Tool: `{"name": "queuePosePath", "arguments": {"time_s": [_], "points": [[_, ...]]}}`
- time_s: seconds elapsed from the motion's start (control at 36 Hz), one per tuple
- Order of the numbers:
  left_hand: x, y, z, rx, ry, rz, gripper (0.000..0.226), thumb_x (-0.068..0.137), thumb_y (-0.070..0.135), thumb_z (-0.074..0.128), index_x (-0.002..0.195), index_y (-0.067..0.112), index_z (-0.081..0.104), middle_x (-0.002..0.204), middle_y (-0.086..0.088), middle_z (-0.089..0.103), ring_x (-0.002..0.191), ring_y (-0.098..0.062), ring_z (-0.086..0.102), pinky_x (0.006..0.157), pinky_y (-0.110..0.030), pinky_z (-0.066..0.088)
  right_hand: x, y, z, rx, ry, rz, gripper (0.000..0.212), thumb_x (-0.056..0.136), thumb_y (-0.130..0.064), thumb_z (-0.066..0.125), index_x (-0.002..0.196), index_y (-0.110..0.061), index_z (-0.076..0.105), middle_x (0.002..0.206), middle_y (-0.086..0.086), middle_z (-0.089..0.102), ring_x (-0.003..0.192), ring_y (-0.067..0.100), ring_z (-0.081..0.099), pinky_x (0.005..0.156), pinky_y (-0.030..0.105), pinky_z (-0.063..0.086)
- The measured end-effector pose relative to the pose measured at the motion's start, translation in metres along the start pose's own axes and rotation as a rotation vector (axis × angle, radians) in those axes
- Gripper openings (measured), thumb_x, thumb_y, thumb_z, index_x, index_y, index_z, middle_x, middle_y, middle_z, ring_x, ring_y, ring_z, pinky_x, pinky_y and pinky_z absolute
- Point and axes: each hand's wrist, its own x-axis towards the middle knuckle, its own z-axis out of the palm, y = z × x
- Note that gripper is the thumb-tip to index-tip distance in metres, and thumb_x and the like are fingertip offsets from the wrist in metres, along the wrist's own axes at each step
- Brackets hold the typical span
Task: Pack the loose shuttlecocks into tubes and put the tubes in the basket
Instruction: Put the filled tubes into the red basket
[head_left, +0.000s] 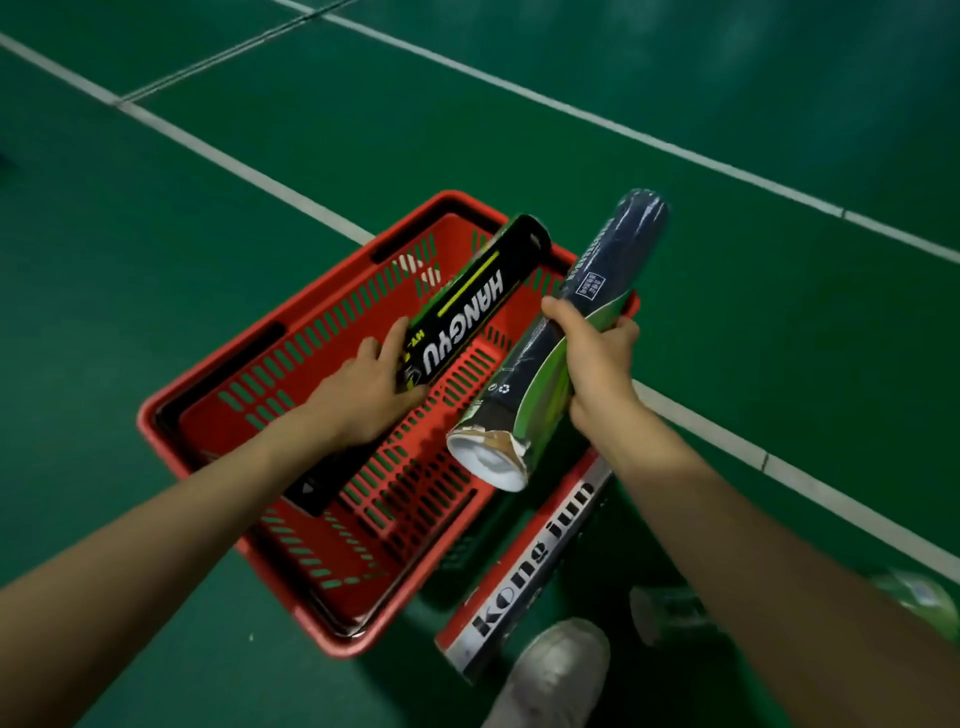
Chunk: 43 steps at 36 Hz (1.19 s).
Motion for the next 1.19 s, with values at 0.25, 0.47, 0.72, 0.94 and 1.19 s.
{"name": "queuePosePath", "arguments": {"time_s": [0.25, 0.47, 0.72, 0.94, 1.19], "points": [[0.031, -0.038, 0.040, 0.304, -0.151, -0.095, 0.080, 0.094, 0.053, 0.041, 0.151, 0.019, -0.003, 0.142, -0.021, 0.031, 0.123, -0.042, 0.040, 0.098, -0.049, 0.036, -0.004, 0.013, 0.016, -0.101, -0.024, -0.032, 0.082, 0.074, -0.035, 0.077, 0.138, -0.019, 0.028, 0.116, 0.003, 0.055, 0.102, 0.019, 0.054, 0.087, 0.030, 0.042], [0.059, -0.067, 0.065, 0.493, -0.077, -0.176, 0.064, 0.099, 0.034, 0.034, 0.151, 0.017, 0.000, 0.142, -0.018, 0.031, 0.122, -0.038, 0.040, 0.099, -0.044, 0.034, -0.008, 0.020, 0.018, -0.156, -0.034, -0.039, 0.083, 0.078, -0.032, 0.076, 0.142, -0.022, 0.024, 0.107, -0.004, 0.051, 0.102, 0.018, 0.054, 0.088, 0.032, 0.044], [0.067, -0.069, 0.067, 0.474, -0.067, -0.182, 0.067, 0.098, 0.027, 0.040, 0.151, 0.015, 0.001, 0.148, -0.019, 0.022, 0.135, -0.037, 0.023, 0.109, -0.053, 0.024, 0.002, 0.047, 0.036, -0.160, -0.101, -0.013, 0.102, 0.069, -0.036, 0.081, 0.142, -0.026, 0.011, 0.138, 0.008, 0.044, 0.123, 0.025, 0.048, 0.108, 0.046, 0.037], [0.038, -0.020, 0.022, -0.329, 0.102, 0.112, 0.045, 0.097, 0.036, 0.048, 0.136, 0.013, 0.045, 0.132, -0.005, 0.050, 0.120, -0.019, 0.047, 0.096, -0.027, 0.036, 0.008, 0.051, 0.039, -0.101, -0.134, -0.004, 0.105, 0.070, -0.028, 0.081, 0.143, -0.028, 0.006, 0.143, 0.007, 0.039, 0.127, 0.025, 0.044, 0.110, 0.040, 0.033], [0.010, 0.027, 0.024, -0.721, -0.300, 0.201, 0.098, 0.074, 0.040, 0.078, 0.148, 0.032, 0.014, 0.136, 0.015, 0.039, 0.122, -0.002, 0.041, 0.100, -0.020, 0.034, -0.003, 0.051, 0.037, -0.105, -0.198, -0.062, 0.106, 0.069, -0.039, 0.078, 0.144, -0.035, 0.002, 0.132, 0.006, 0.049, 0.121, 0.024, 0.051, 0.105, 0.049, 0.041]]}}
